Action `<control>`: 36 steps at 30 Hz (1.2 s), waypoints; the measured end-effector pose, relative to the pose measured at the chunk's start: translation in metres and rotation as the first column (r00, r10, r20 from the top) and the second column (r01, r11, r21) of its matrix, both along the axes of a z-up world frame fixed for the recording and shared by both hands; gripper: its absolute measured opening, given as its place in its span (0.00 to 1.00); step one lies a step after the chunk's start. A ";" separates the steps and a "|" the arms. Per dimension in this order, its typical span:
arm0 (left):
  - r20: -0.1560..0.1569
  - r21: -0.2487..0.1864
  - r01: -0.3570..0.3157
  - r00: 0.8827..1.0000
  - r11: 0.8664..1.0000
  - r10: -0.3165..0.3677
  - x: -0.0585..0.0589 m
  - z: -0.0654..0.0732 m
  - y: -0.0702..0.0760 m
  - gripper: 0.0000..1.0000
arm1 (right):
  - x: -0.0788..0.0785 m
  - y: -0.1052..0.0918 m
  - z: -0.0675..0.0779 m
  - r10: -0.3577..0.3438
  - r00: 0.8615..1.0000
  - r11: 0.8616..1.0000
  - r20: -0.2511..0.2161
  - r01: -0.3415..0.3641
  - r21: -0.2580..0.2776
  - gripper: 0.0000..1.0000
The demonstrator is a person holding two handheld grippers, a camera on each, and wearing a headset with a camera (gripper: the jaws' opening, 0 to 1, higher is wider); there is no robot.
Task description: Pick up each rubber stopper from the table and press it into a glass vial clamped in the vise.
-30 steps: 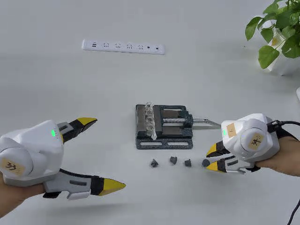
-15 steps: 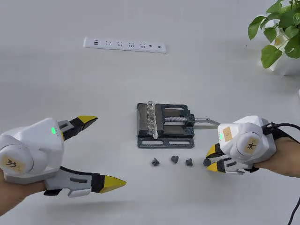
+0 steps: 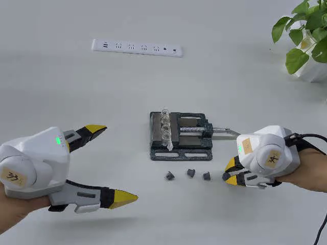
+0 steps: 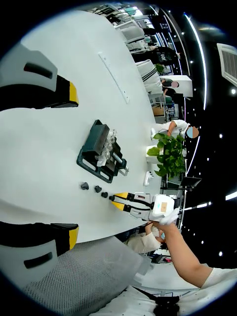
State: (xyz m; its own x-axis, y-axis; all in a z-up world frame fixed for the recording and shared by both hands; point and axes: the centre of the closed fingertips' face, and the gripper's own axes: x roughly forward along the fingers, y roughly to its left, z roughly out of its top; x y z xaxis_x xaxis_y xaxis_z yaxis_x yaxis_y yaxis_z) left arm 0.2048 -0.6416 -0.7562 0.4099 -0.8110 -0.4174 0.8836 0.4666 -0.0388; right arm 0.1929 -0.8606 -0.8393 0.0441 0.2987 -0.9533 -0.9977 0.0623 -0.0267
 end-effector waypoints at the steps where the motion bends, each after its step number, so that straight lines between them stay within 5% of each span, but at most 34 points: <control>1: 0.000 0.001 0.001 1.000 1.000 -0.001 0.000 0.000 0.000 0.97 | 0.000 0.000 0.000 -0.001 1.000 1.000 -0.001 0.001 -0.001 0.08; 28: -0.001 0.000 0.013 1.000 1.000 -0.013 -0.002 -0.001 -0.004 0.96 | 0.001 0.001 0.004 -0.017 1.000 1.000 -0.014 0.017 0.010 0.07; 36: 0.007 0.001 0.016 1.000 1.000 -0.016 0.000 -0.001 -0.004 0.97 | 0.009 0.015 0.030 -0.018 1.000 0.999 -0.009 0.019 0.045 0.07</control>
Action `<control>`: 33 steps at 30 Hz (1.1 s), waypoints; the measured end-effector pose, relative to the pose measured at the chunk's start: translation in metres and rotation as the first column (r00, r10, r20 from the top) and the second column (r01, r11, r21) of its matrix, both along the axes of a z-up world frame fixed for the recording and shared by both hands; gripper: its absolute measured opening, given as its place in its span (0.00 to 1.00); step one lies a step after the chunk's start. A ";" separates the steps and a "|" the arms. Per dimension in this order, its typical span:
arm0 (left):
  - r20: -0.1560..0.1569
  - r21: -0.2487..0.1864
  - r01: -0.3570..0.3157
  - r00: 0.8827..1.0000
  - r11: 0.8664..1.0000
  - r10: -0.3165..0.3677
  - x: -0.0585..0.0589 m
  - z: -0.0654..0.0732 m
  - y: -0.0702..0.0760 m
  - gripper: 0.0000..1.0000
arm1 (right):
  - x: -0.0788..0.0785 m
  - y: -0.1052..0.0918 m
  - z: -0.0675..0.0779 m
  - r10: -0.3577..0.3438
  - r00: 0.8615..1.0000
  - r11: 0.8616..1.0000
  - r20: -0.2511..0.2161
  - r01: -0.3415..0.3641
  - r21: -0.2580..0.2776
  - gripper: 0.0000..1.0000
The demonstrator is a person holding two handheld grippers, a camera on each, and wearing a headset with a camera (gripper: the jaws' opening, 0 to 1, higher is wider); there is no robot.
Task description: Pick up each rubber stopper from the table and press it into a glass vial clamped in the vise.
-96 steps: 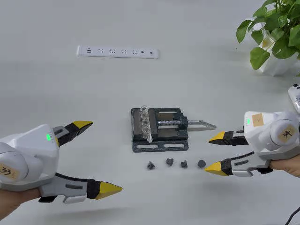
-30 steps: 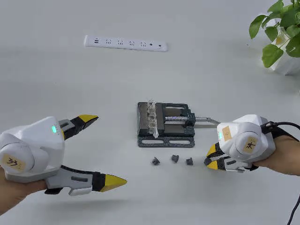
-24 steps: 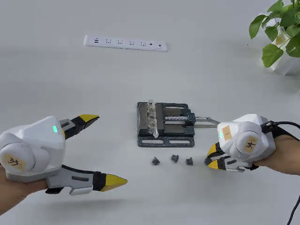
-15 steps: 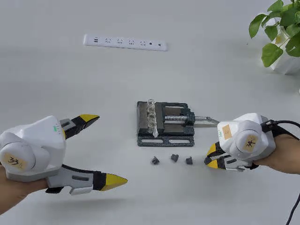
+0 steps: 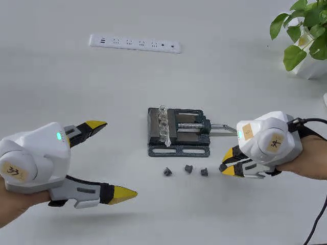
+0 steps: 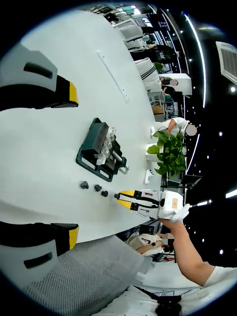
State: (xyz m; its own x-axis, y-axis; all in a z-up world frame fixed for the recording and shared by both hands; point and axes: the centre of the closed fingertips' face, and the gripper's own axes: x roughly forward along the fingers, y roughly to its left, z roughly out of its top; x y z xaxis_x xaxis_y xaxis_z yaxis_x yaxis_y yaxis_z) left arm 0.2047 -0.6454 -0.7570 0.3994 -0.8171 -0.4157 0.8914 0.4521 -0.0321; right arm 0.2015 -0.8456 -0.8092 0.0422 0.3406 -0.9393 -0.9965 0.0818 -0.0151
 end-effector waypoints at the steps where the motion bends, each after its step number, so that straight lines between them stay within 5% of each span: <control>1: 0.000 -0.001 0.000 1.000 1.000 0.000 0.000 0.000 0.000 0.97 | 0.002 0.002 0.003 0.000 1.000 1.000 0.004 0.000 0.005 0.07; 7: 0.004 -0.003 0.001 1.000 1.000 -0.001 0.001 0.000 0.000 0.97 | 0.018 0.028 0.034 0.017 0.999 0.998 0.034 -0.019 0.056 0.07; 16: 0.011 -0.016 -0.005 1.000 1.000 0.005 0.001 0.003 -0.002 0.96 | 0.053 0.065 0.058 0.048 0.996 0.993 0.069 -0.055 0.108 0.07; 33: 0.012 -0.026 -0.015 1.000 1.000 0.016 0.005 0.001 -0.002 0.96 | 0.105 0.103 0.058 0.100 0.991 0.990 0.087 -0.108 0.086 0.07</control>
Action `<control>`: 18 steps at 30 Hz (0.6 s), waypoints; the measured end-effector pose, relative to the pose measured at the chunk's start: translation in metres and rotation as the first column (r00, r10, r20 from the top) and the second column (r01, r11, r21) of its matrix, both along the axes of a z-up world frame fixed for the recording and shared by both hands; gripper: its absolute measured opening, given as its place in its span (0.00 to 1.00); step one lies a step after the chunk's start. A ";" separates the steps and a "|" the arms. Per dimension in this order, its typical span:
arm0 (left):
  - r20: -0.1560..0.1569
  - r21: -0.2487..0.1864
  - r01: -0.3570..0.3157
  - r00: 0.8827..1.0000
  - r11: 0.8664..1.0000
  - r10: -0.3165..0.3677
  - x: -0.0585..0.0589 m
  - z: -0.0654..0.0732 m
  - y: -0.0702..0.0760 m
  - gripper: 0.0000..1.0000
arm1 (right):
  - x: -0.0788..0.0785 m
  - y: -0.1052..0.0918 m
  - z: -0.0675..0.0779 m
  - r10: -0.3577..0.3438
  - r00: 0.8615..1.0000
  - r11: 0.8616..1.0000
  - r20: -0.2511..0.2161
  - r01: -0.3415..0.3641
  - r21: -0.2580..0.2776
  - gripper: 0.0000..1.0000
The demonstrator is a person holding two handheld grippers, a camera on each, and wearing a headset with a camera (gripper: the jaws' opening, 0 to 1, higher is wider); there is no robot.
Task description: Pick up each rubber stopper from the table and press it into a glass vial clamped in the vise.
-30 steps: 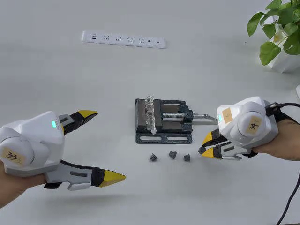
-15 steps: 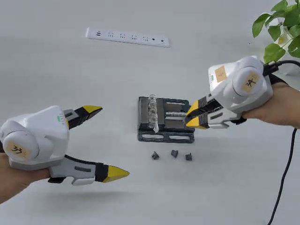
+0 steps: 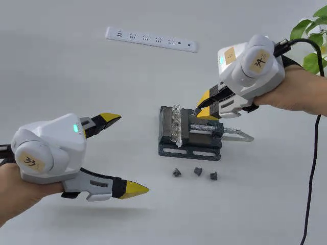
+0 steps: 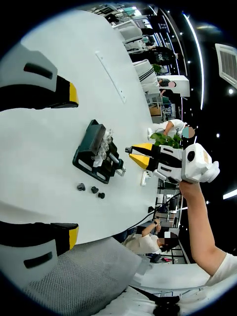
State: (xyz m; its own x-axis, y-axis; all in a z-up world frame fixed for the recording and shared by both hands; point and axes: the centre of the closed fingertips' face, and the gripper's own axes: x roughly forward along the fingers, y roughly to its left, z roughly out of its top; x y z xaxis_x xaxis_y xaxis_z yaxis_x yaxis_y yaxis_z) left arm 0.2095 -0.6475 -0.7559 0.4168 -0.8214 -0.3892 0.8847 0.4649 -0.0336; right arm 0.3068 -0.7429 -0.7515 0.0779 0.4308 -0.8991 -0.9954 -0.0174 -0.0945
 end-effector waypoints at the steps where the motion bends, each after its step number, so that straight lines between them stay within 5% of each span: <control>1: -0.001 -0.001 0.000 1.000 1.000 0.000 0.000 0.000 0.000 0.96 | 0.004 0.003 -0.001 0.003 1.000 1.000 0.002 -0.003 -0.001 0.07; 18: -0.003 -0.019 -0.012 1.000 1.000 0.012 0.005 -0.004 0.001 0.96 | 0.022 0.025 -0.017 0.025 0.999 0.999 -0.020 -0.026 -0.023 0.07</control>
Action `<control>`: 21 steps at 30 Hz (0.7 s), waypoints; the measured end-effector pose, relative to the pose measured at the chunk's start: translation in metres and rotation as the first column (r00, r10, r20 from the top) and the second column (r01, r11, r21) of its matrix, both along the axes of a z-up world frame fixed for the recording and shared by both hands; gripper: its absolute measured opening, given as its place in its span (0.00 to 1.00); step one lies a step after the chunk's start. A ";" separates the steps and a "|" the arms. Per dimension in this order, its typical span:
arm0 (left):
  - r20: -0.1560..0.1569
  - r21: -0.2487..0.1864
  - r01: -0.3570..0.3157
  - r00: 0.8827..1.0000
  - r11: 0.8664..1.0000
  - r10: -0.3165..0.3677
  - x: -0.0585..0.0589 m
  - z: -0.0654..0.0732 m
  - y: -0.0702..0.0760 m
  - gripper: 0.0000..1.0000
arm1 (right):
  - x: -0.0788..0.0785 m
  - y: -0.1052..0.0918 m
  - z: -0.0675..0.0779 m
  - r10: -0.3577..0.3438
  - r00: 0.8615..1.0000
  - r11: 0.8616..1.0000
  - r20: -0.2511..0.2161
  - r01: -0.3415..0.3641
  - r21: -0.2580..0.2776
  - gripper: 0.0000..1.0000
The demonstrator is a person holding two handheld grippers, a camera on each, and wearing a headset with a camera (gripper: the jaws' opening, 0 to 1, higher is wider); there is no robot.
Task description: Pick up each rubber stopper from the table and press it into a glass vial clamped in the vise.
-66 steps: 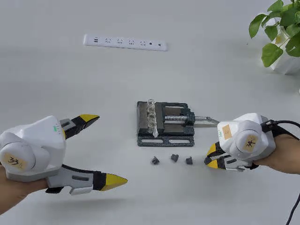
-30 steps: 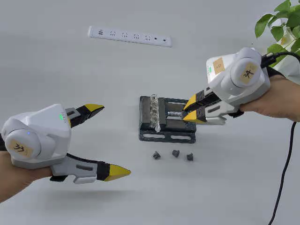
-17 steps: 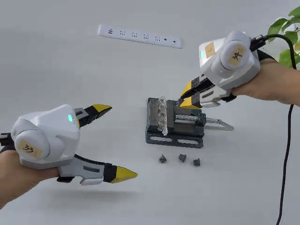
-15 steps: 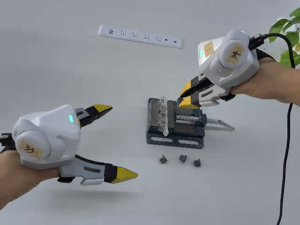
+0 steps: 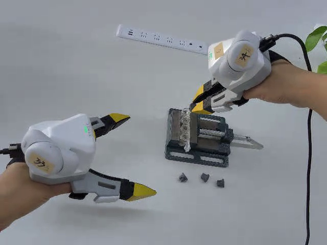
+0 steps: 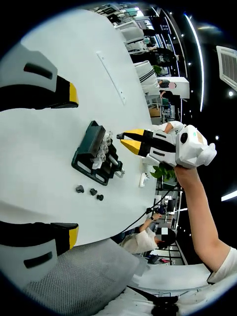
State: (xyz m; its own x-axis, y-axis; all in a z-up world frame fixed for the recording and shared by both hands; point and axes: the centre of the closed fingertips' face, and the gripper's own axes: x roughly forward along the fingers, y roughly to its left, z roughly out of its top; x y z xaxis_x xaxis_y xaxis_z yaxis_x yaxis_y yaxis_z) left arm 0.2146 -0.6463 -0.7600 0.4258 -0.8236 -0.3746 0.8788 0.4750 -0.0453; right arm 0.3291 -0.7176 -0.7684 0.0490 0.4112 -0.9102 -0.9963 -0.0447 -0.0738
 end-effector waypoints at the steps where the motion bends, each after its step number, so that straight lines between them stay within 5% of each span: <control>1: 0.001 0.002 0.000 1.000 1.000 0.000 0.000 -0.001 0.000 0.96 | 0.001 0.001 -0.002 0.001 1.000 1.000 -0.001 -0.001 -0.002 0.07; 21: -0.005 -0.007 -0.009 1.000 1.000 0.009 0.003 -0.002 0.001 0.96 | 0.002 0.003 -0.013 0.013 1.000 1.000 -0.017 -0.013 -0.028 0.07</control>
State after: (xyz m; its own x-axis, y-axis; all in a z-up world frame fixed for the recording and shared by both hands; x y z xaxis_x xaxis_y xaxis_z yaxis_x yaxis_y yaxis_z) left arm 0.2174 -0.6455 -0.7621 0.4316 -0.8224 -0.3708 0.8741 0.4828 -0.0533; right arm 0.3315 -0.7148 -0.7812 0.0285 0.3863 -0.9219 -0.9967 -0.0595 -0.0557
